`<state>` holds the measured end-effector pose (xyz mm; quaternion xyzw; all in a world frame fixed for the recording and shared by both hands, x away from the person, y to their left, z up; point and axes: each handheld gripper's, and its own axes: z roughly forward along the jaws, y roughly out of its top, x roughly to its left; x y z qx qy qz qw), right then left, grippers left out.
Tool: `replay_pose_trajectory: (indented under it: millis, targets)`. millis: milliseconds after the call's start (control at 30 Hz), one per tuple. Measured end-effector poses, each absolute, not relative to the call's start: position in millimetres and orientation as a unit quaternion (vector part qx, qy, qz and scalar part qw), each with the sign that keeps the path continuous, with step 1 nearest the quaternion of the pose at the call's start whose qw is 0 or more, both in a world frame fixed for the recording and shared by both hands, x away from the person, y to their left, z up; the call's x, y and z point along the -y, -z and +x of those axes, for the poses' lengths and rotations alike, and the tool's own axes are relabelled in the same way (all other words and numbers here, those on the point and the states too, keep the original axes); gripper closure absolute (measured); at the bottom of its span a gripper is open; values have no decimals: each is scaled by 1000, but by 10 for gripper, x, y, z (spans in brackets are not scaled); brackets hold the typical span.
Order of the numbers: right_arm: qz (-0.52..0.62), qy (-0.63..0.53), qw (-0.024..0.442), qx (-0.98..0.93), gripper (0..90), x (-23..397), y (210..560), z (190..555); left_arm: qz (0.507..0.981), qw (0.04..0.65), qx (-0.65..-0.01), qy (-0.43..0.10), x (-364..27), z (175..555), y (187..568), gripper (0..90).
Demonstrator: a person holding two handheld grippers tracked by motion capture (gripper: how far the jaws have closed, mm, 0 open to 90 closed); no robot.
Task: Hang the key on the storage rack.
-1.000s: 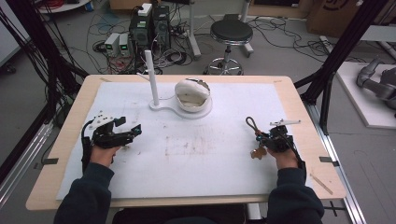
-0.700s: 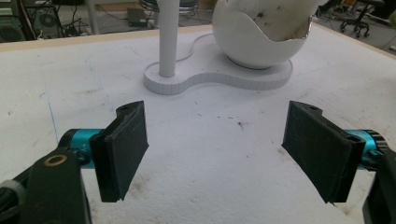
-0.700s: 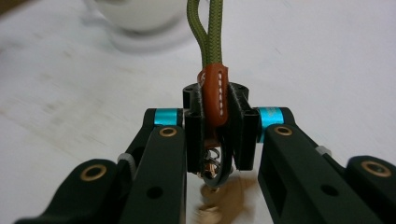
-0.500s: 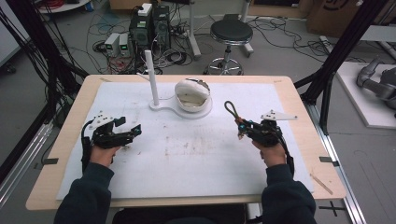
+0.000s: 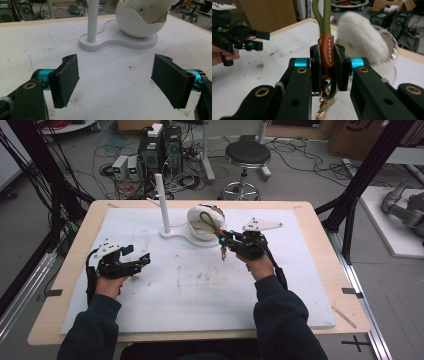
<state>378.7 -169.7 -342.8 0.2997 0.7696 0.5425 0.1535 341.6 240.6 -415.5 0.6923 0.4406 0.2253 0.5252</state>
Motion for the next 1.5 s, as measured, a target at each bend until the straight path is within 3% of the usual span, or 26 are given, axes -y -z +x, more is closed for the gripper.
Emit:
replay_pose_trajectory:
  millis: [400,767,1500]
  targets:
    - [252,-552,153,-780,790,992,3129,4112,693,527,-439,-224,-2400,3416,4155,218]
    - [252,-536,135,-794,790,546,3142,4397,692,528,-440,-222,-2404,3416,4156,218]
    - [312,-485,150,-803,790,279,3336,4702,690,530,-441,-219,-2404,3420,4161,218]
